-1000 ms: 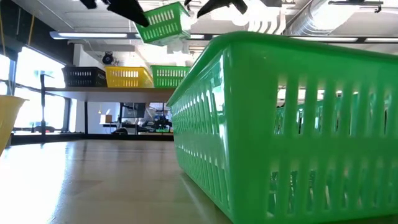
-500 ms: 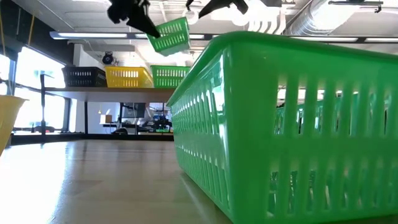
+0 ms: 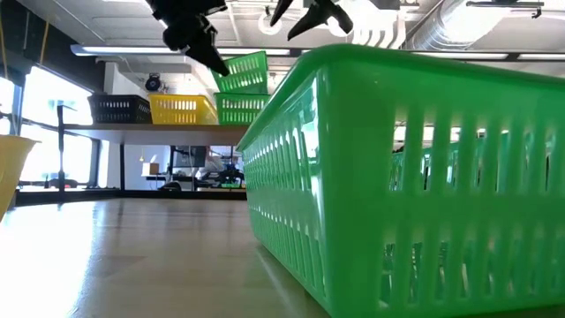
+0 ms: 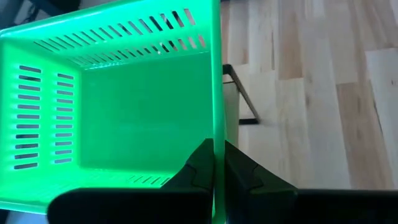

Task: Stack baskets on shelf by color
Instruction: Stack the top green basket on top of the green basket on the shelf

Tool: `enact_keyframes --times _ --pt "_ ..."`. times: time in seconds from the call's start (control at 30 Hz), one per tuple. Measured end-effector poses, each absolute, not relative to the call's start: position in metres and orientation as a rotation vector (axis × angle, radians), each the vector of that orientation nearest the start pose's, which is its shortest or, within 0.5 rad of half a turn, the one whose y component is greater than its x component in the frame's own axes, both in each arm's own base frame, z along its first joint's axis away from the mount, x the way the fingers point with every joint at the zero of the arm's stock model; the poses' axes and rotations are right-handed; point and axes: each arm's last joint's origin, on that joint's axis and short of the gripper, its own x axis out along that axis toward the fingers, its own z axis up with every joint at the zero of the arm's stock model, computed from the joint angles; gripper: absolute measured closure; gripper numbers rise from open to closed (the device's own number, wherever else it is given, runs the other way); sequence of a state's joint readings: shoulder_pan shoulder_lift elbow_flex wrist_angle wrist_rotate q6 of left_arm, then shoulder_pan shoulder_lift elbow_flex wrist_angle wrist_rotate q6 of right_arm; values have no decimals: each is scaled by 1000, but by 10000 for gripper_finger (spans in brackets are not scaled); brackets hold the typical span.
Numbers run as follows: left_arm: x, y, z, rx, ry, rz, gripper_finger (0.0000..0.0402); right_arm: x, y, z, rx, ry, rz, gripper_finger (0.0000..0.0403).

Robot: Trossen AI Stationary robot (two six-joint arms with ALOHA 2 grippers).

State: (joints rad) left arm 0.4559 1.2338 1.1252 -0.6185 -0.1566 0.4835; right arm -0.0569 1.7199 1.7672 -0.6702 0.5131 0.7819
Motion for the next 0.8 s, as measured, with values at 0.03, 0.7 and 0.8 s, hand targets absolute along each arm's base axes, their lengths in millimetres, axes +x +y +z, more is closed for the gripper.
enact_keyframes --times 0.03,0.7,0.8 --pt "227 117 320 335 859 396 401 375 -37 382 595 370 -748 242" --pt "230 131 310 414 931 332 391 375 -42 381 607 399 -701 242" --pt "230 131 310 423 932 325 376 375 -42 381 609 398 -701 242"
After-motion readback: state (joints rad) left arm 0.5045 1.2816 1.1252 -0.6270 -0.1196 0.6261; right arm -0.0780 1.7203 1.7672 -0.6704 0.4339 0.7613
